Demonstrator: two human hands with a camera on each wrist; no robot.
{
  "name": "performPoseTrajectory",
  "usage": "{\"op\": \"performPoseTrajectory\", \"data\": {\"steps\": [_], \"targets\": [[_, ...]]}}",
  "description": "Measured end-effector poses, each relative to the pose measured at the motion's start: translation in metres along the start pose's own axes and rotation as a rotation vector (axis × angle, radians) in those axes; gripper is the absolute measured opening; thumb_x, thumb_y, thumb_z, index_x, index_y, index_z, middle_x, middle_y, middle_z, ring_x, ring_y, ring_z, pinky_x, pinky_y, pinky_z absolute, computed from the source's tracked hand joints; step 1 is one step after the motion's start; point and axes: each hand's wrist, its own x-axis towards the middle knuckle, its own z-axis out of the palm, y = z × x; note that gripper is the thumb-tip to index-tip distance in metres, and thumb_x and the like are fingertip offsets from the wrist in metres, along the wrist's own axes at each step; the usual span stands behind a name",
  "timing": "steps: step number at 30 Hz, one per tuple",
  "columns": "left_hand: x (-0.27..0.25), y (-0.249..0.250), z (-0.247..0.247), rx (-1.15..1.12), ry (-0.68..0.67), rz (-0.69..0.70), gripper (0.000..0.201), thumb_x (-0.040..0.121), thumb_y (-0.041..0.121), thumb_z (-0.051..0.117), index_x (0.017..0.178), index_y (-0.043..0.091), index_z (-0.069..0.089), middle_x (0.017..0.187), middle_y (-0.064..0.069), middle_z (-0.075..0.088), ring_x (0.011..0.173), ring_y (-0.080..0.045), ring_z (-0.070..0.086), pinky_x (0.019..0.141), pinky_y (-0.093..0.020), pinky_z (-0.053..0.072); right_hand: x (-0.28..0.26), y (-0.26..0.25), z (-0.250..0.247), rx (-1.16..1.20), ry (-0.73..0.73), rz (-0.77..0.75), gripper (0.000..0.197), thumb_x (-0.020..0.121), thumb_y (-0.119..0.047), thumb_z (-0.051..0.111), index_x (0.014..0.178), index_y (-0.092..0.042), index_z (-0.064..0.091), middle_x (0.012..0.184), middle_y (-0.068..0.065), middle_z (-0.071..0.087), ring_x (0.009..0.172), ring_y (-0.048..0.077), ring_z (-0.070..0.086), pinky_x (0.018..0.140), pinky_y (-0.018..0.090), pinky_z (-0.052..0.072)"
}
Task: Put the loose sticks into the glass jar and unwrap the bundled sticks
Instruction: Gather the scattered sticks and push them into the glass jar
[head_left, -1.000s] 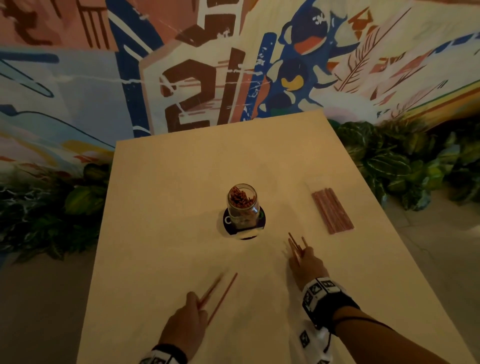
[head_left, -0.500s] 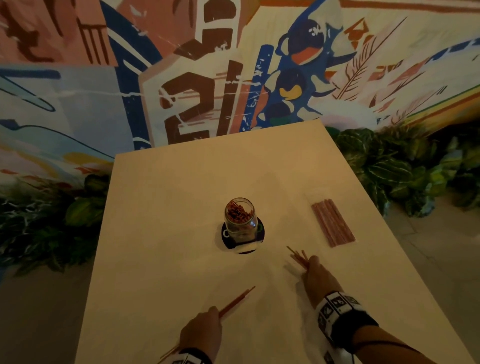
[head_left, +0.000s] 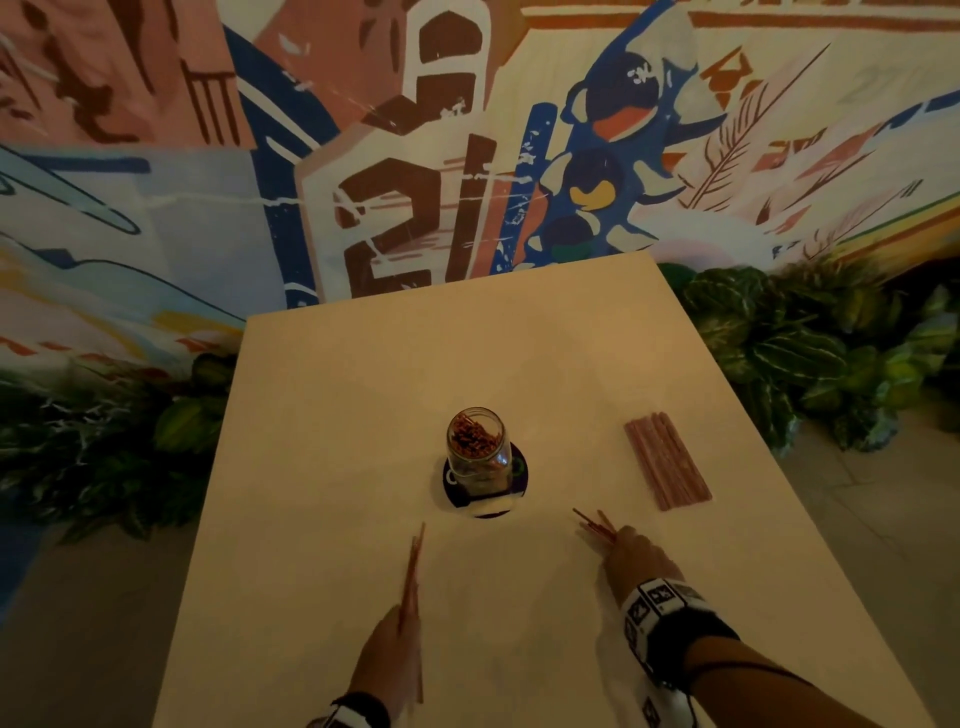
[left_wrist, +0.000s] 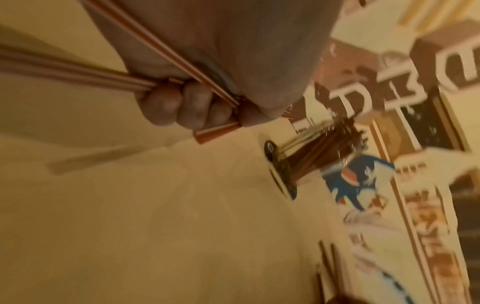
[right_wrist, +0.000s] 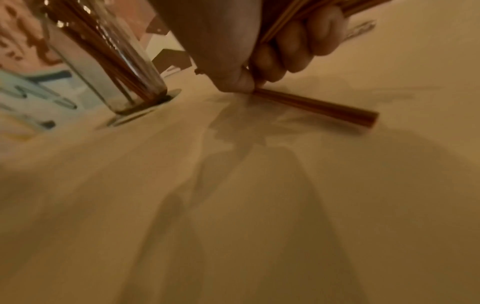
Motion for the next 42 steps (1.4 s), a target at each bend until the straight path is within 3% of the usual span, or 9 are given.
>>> {"op": "performPoseTrajectory", "data": {"steps": [7,16,21,24,25,29,34,36,42], "targets": [[-0.011,0.020,0.004,-0.426,-0.046,-0.004,0.025,0.101,0.022,0.031,0.093,0.010,0.051,0.055,-0.009,0.057,0.039,-0.017,0.049,0.041,-0.023,0.036,-0.016,-0.004,-0.010,0.188,-0.173,-0.120,0.034,0.094,-0.029,0.037,0.120,-0.008,0.036,0.113,0.019,0.056,0.095,0.032,0.055,0.078,0.034,0.041],[-0.035,0.060,0.035,-0.454,-0.212,0.044,0.018,0.101,0.023,0.032,0.087,0.017,0.040,0.057,0.001,0.035,0.036,-0.009,0.024,0.038,-0.018,0.021,-0.048,-0.036,-0.009,0.741,-0.337,-0.169,0.021,0.089,-0.001,0.032,0.086,-0.013,0.049,0.062,0.004,0.042,0.048,0.013,0.034,0.036,0.016,0.030],[-0.042,0.072,0.047,-0.539,-0.253,0.037,0.041,0.097,0.052,0.022,0.084,0.020,0.046,0.046,0.005,0.031,0.034,-0.008,0.019,0.041,-0.018,0.018,-0.062,-0.050,-0.016,0.854,-0.297,-0.245,0.034,0.090,-0.046,0.044,0.082,-0.015,0.055,0.059,-0.002,0.047,0.043,0.010,0.039,0.038,0.019,0.032],[-0.044,0.075,0.054,-0.716,-0.337,0.008,0.083,0.077,0.075,0.011,0.130,0.022,0.047,0.050,0.001,0.029,0.036,-0.009,0.020,0.041,-0.016,0.017,-0.070,-0.057,-0.015,0.850,-0.329,-0.346,0.036,0.077,-0.047,0.066,0.083,-0.012,0.061,0.063,0.000,0.059,0.042,0.006,0.050,0.043,0.019,0.040],[-0.046,0.077,0.054,-0.739,-0.359,0.024,0.083,0.068,0.078,0.011,0.121,0.029,0.052,0.052,-0.001,0.027,0.038,-0.010,0.020,0.042,-0.016,0.016,-0.071,-0.058,-0.013,0.821,-0.333,-0.388,0.037,0.074,-0.045,0.069,0.083,-0.010,0.063,0.066,0.001,0.063,0.049,0.006,0.056,0.050,0.020,0.046],[-0.058,0.087,0.047,-0.796,-0.419,0.032,0.057,0.064,0.077,0.004,0.086,0.046,0.046,0.066,-0.004,0.045,0.039,-0.011,0.023,0.042,-0.017,0.017,-0.077,-0.065,-0.011,0.661,-0.290,-0.468,0.028,0.079,-0.042,0.064,0.073,-0.015,0.061,0.069,-0.001,0.063,0.063,0.011,0.060,0.067,0.025,0.049],[-0.055,0.074,0.038,-0.889,-0.454,-0.030,0.076,0.069,0.079,0.006,0.116,0.039,0.051,0.107,-0.008,0.060,0.053,-0.017,0.033,0.050,-0.025,0.021,-0.089,-0.077,0.002,0.578,-0.265,-0.446,0.032,0.088,-0.045,0.049,0.069,-0.020,0.056,0.065,-0.002,0.059,0.060,0.012,0.057,0.064,0.026,0.047],[-0.053,0.065,0.034,-0.911,-0.475,-0.016,0.085,0.068,0.081,0.012,0.143,0.043,0.022,0.137,-0.006,0.048,0.059,-0.019,0.039,0.048,-0.025,0.027,-0.091,-0.080,0.006,0.574,-0.288,-0.438,0.029,0.092,-0.037,0.045,0.070,-0.020,0.053,0.062,-0.003,0.056,0.055,0.011,0.054,0.065,0.029,0.047],[-0.053,0.050,0.006,-1.015,-0.501,0.019,0.067,0.089,0.062,0.023,0.148,0.032,0.020,0.122,-0.006,0.051,0.098,-0.034,0.054,0.080,-0.047,0.049,-0.099,-0.095,0.008,0.822,-0.297,-0.286,0.028,0.095,-0.029,0.040,0.074,-0.015,0.051,0.069,0.006,0.061,0.055,0.020,0.058,0.055,0.030,0.051]]}}
